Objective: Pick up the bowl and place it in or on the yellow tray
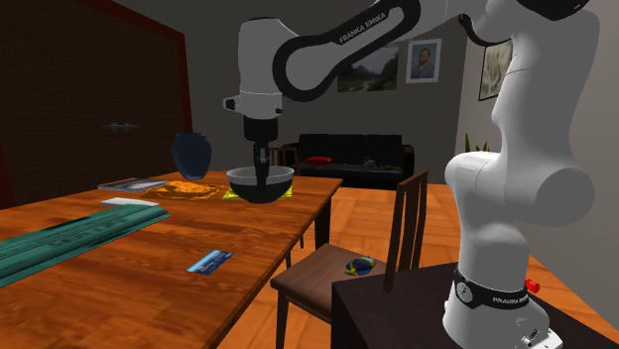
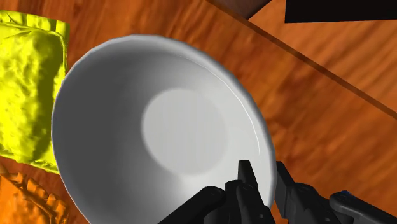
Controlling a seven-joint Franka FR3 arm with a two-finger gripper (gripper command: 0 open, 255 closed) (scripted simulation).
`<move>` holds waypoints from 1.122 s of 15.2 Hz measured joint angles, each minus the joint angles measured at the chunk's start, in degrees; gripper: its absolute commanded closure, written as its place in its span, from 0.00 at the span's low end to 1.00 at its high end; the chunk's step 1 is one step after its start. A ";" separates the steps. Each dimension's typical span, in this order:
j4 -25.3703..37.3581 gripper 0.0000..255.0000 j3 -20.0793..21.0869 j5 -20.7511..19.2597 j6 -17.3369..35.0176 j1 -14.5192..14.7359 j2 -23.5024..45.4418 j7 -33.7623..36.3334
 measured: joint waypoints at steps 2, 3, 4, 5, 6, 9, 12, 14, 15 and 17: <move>1.21 1.00 0.08 0.23 -1.59 0.06 -0.43 -0.45; 1.76 1.00 0.15 0.33 -2.43 0.10 -0.73 -0.62; 2.29 1.00 0.24 0.43 -3.13 0.15 -0.91 -0.74; 2.82 1.00 0.30 0.52 -3.87 0.18 -1.14 -0.91; 3.50 1.00 0.37 0.64 -4.67 0.23 -1.26 -1.09; 5.31 1.00 0.45 0.92 -6.82 0.28 -1.69 -1.73; 7.76 1.00 -1.41 1.26 -7.00 -0.62 -0.18 -4.80; 10.30 1.00 -3.36 1.92 -6.34 -1.48 2.28 -7.85; 11.89 1.00 -4.20 2.37 -6.47 -1.85 3.44 -9.36; 13.64 1.00 -5.92 3.03 -6.03 -2.80 4.95 -12.32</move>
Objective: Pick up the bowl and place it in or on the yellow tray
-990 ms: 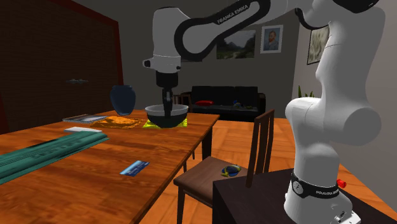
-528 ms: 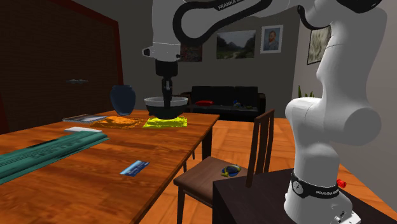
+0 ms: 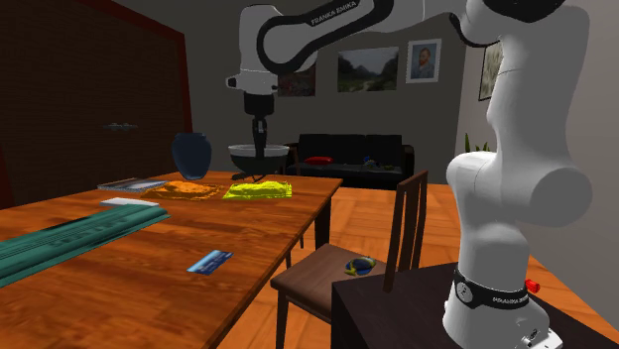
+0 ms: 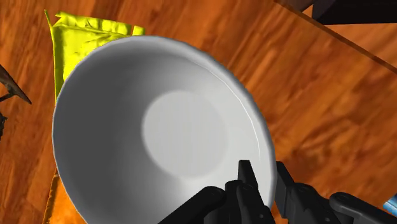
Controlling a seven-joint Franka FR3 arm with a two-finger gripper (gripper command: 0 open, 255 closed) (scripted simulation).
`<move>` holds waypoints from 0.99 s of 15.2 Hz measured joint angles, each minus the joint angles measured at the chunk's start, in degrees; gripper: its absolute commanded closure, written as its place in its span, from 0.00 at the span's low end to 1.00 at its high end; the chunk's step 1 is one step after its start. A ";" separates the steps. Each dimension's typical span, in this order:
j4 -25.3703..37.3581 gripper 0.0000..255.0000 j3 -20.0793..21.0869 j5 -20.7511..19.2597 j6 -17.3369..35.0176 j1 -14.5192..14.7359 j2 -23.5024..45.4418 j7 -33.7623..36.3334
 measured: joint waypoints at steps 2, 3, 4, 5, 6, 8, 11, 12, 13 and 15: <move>3.42 1.00 -1.53 1.29 -0.40 -0.78 2.49 -3.06; 5.13 1.00 -2.50 2.13 -0.17 -1.35 4.08 -4.91; 6.04 1.00 -3.26 2.68 -0.02 -1.89 4.90 -6.42; 8.22 1.00 -4.07 3.74 -0.11 -2.43 6.78 -8.16; 10.14 1.00 -4.76 4.85 0.05 -2.98 8.70 -9.81; 13.60 1.00 -5.96 6.68 -0.53 -4.22 11.33 -12.90; 20.34 1.00 -7.59 10.54 -1.47 -6.92 16.95 -18.24; 23.27 1.00 -7.88 12.06 -2.04 -7.89 19.37 -19.79; 24.99 1.00 -8.23 13.04 -2.54 -8.91 20.56 -21.39; 31.21 1.00 -8.57 16.22 -3.83 -11.64 25.63 -24.63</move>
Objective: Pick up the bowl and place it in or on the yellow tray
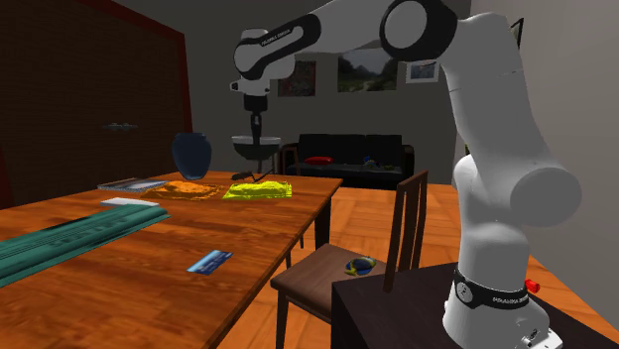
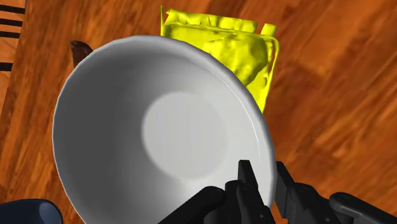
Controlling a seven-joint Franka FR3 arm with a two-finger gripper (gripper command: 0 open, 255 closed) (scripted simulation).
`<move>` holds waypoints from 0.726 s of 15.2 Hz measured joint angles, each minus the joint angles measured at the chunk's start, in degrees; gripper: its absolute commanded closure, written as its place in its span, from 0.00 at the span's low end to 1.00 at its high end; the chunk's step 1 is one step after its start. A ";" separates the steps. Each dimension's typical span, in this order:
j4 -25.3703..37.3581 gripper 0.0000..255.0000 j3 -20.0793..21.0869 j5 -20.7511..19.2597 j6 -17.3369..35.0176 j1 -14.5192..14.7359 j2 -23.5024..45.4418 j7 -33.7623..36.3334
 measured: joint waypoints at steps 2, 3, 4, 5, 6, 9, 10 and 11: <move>3.37 1.00 -0.13 1.70 -0.85 -1.90 2.56 -2.08; 3.48 1.00 -0.11 1.99 -0.51 -2.19 3.03 -2.37; 2.80 1.00 -0.10 2.00 0.15 -2.19 3.01 -2.41; 2.29 1.00 -0.06 2.06 0.81 -2.18 3.18 -2.38; 1.72 1.00 -0.03 2.10 1.44 -2.18 3.25 -2.39; -0.19 1.00 0.02 2.22 3.57 -2.22 3.50 -2.43; -1.14 1.00 0.04 2.12 4.37 -2.04 3.38 -2.23; -1.68 1.00 0.10 2.14 5.03 -1.96 3.52 -2.09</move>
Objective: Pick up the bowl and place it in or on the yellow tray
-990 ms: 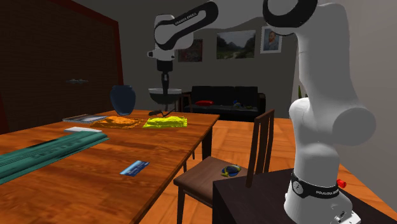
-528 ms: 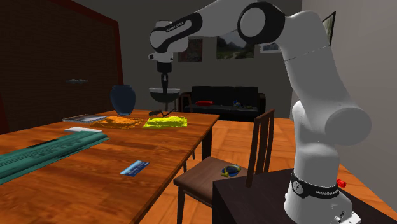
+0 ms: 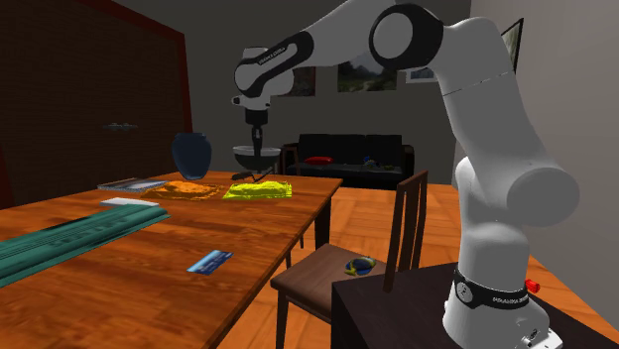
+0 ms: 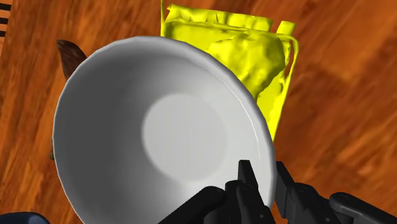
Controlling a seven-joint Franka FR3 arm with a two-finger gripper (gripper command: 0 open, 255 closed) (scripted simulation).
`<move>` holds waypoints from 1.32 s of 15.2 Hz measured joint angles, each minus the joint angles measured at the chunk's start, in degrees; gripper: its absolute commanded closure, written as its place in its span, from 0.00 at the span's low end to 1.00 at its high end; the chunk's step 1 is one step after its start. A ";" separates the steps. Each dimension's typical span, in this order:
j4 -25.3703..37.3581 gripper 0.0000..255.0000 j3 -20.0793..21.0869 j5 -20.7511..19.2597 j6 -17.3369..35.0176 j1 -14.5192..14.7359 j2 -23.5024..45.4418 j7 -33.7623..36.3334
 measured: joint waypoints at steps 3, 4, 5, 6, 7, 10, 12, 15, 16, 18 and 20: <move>-2.02 1.00 0.11 0.09 2.28 0.10 0.32 0.17; -2.70 1.00 0.12 0.13 3.02 0.07 0.37 0.13; -3.13 1.00 0.14 0.24 3.62 -0.02 0.54 0.03; -3.66 1.00 0.20 0.29 4.31 0.03 0.73 0.15; -4.10 1.00 0.26 0.37 4.94 0.02 0.95 0.17; -5.96 1.00 0.38 0.50 7.12 0.10 1.29 0.30; -5.94 1.00 0.48 0.63 7.37 0.09 1.43 0.25; -5.98 1.00 0.51 0.66 7.48 0.09 1.44 0.23; -6.05 1.00 0.51 0.63 7.53 0.11 1.42 0.28; -6.15 0.00 0.47 0.58 7.54 0.10 1.40 0.29; -6.20 0.00 0.43 0.56 7.55 0.06 1.42 0.30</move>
